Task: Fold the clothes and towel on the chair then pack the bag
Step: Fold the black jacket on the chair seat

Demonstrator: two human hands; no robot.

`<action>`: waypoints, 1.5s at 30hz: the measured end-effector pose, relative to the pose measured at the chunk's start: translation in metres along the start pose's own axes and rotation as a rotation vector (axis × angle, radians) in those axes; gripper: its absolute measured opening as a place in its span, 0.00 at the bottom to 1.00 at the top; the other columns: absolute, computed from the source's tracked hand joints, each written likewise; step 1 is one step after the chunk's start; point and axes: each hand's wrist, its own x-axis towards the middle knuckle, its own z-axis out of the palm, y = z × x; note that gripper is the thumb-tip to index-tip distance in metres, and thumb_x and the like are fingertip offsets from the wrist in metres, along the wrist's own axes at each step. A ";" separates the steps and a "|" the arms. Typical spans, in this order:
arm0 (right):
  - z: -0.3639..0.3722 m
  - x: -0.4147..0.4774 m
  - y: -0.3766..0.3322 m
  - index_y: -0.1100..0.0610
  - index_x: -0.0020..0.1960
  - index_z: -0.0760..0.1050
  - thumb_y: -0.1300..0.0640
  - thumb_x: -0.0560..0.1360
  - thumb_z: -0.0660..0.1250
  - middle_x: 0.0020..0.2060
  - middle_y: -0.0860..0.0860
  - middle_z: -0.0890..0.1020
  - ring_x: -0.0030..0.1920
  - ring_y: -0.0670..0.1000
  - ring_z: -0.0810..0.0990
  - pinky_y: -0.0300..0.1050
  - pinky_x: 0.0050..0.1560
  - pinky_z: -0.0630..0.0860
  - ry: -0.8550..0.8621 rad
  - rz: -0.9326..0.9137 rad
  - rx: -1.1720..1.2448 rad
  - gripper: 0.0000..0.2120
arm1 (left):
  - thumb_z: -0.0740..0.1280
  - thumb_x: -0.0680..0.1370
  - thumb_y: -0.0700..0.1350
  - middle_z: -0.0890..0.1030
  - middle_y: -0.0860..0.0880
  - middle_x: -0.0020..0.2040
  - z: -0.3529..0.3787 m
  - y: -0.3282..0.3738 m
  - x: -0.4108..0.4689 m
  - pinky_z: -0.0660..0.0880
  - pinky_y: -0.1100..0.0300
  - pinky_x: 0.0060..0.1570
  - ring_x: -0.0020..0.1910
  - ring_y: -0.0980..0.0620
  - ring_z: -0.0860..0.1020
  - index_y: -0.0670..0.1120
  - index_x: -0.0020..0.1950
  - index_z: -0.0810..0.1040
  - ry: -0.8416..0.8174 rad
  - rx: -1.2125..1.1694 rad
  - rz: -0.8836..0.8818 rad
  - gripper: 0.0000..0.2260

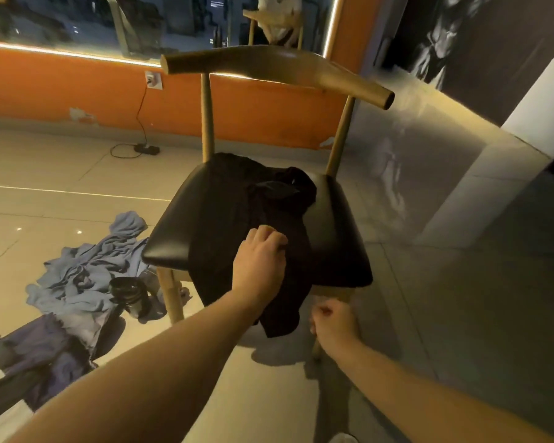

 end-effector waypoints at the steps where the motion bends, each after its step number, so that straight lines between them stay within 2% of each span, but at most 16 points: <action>1: 0.006 0.002 0.003 0.50 0.43 0.77 0.56 0.81 0.64 0.44 0.56 0.83 0.43 0.56 0.82 0.59 0.48 0.83 -0.020 0.040 0.005 0.09 | 0.66 0.82 0.45 0.75 0.51 0.68 0.002 -0.001 0.008 0.72 0.52 0.67 0.68 0.49 0.71 0.50 0.68 0.78 -0.047 0.065 0.045 0.14; 2: 0.012 0.005 0.003 0.50 0.44 0.76 0.57 0.81 0.64 0.50 0.57 0.82 0.45 0.56 0.82 0.56 0.48 0.83 -0.032 0.076 0.061 0.08 | 0.66 0.82 0.45 0.73 0.51 0.71 0.004 -0.002 0.014 0.70 0.50 0.70 0.71 0.48 0.68 0.50 0.71 0.75 -0.110 0.110 0.064 0.17; 4: 0.022 0.007 -0.006 0.55 0.51 0.75 0.62 0.82 0.64 0.55 0.60 0.79 0.43 0.55 0.79 0.46 0.37 0.81 -0.058 0.209 0.314 0.03 | 0.65 0.83 0.45 0.71 0.51 0.74 0.008 -0.007 0.022 0.70 0.50 0.71 0.73 0.48 0.67 0.50 0.75 0.72 -0.216 0.139 0.049 0.20; 7: 0.038 0.009 -0.015 0.56 0.64 0.70 0.63 0.84 0.60 0.43 0.60 0.79 0.38 0.57 0.77 0.46 0.35 0.74 -0.051 0.498 0.614 0.10 | 0.65 0.83 0.43 0.71 0.50 0.73 0.012 -0.014 0.023 0.72 0.52 0.69 0.71 0.48 0.69 0.50 0.75 0.71 -0.265 0.146 0.016 0.20; 9: 0.044 0.012 -0.012 0.63 0.58 0.74 0.60 0.85 0.57 0.35 0.59 0.78 0.33 0.56 0.76 0.46 0.34 0.73 -0.024 0.647 0.722 0.09 | 0.65 0.82 0.43 0.71 0.51 0.74 0.014 -0.016 0.021 0.72 0.52 0.69 0.71 0.49 0.69 0.51 0.75 0.72 -0.263 0.150 0.023 0.20; 12: 0.045 0.013 -0.009 0.63 0.50 0.76 0.56 0.83 0.63 0.37 0.59 0.79 0.35 0.54 0.77 0.42 0.34 0.74 -0.095 0.702 0.832 0.11 | 0.65 0.82 0.42 0.70 0.52 0.75 0.013 -0.016 0.019 0.71 0.53 0.71 0.73 0.49 0.67 0.52 0.75 0.72 -0.269 0.145 0.034 0.20; 16: 0.045 0.002 0.001 0.64 0.53 0.75 0.59 0.80 0.68 0.37 0.59 0.77 0.32 0.50 0.71 0.39 0.31 0.66 -0.123 0.725 0.901 0.08 | 0.63 0.83 0.40 0.69 0.52 0.75 0.007 -0.018 0.021 0.69 0.52 0.73 0.75 0.50 0.66 0.51 0.74 0.73 -0.298 0.110 0.033 0.20; 19: 0.045 -0.012 0.017 0.62 0.58 0.74 0.57 0.83 0.64 0.33 0.56 0.75 0.28 0.47 0.68 0.37 0.23 0.64 -0.060 0.821 1.037 0.09 | 0.62 0.83 0.39 0.69 0.50 0.76 -0.001 -0.022 0.023 0.68 0.50 0.74 0.76 0.49 0.64 0.50 0.75 0.72 -0.347 0.123 0.038 0.20; 22: 0.049 -0.028 0.032 0.64 0.54 0.76 0.55 0.85 0.59 0.33 0.56 0.76 0.29 0.48 0.71 0.36 0.22 0.64 -0.042 0.874 0.986 0.13 | 0.61 0.82 0.38 0.68 0.50 0.77 -0.006 -0.025 0.025 0.67 0.49 0.74 0.77 0.48 0.64 0.49 0.74 0.73 -0.380 0.133 0.027 0.20; 26: 0.048 -0.037 0.030 0.66 0.43 0.76 0.58 0.82 0.65 0.34 0.59 0.77 0.33 0.51 0.75 0.39 0.32 0.70 -0.209 0.847 0.747 0.13 | 0.62 0.82 0.39 0.68 0.51 0.77 -0.010 -0.024 0.025 0.67 0.48 0.74 0.76 0.48 0.64 0.50 0.74 0.74 -0.403 0.147 0.022 0.20; 30: 0.039 -0.023 0.004 0.64 0.54 0.74 0.54 0.82 0.63 0.41 0.58 0.79 0.35 0.52 0.78 0.41 0.32 0.77 -0.187 0.670 0.420 0.11 | 0.62 0.81 0.38 0.69 0.52 0.76 -0.019 -0.026 0.028 0.67 0.49 0.74 0.76 0.48 0.65 0.51 0.72 0.75 -0.412 0.139 0.020 0.20; 34: 0.006 -0.007 -0.054 0.62 0.49 0.77 0.57 0.80 0.63 0.36 0.57 0.85 0.33 0.51 0.79 0.40 0.29 0.73 -0.253 0.432 0.152 0.08 | 0.62 0.80 0.38 0.71 0.52 0.74 -0.031 -0.025 0.045 0.69 0.50 0.72 0.74 0.49 0.67 0.52 0.69 0.77 -0.331 0.117 -0.010 0.19; 37: -0.025 -0.001 -0.110 0.63 0.56 0.78 0.57 0.80 0.65 0.42 0.57 0.87 0.32 0.49 0.81 0.37 0.28 0.73 -0.324 0.341 0.171 0.09 | 0.63 0.80 0.40 0.73 0.52 0.71 -0.041 -0.026 0.069 0.71 0.52 0.70 0.72 0.50 0.69 0.52 0.70 0.76 -0.312 0.102 -0.043 0.19; 41: -0.045 0.043 -0.164 0.62 0.58 0.76 0.60 0.81 0.65 0.37 0.56 0.84 0.27 0.47 0.80 0.37 0.28 0.73 -0.279 0.220 0.250 0.08 | 0.66 0.80 0.42 0.75 0.50 0.68 -0.047 -0.030 0.106 0.73 0.52 0.67 0.68 0.50 0.72 0.50 0.72 0.75 -0.289 0.083 -0.117 0.19; 43: -0.050 0.076 -0.183 0.59 0.56 0.77 0.62 0.81 0.64 0.40 0.55 0.84 0.31 0.48 0.81 0.38 0.30 0.75 -0.199 0.167 0.235 0.05 | 0.68 0.80 0.43 0.75 0.50 0.69 -0.047 -0.035 0.125 0.74 0.51 0.68 0.68 0.49 0.72 0.49 0.74 0.72 -0.309 0.058 -0.134 0.21; 45: -0.048 0.117 -0.189 0.56 0.56 0.77 0.62 0.80 0.65 0.47 0.54 0.83 0.40 0.50 0.84 0.41 0.41 0.82 -0.101 0.103 0.174 0.06 | 0.70 0.80 0.44 0.74 0.49 0.70 -0.042 -0.042 0.143 0.73 0.48 0.69 0.69 0.48 0.72 0.49 0.76 0.69 -0.337 0.044 -0.141 0.25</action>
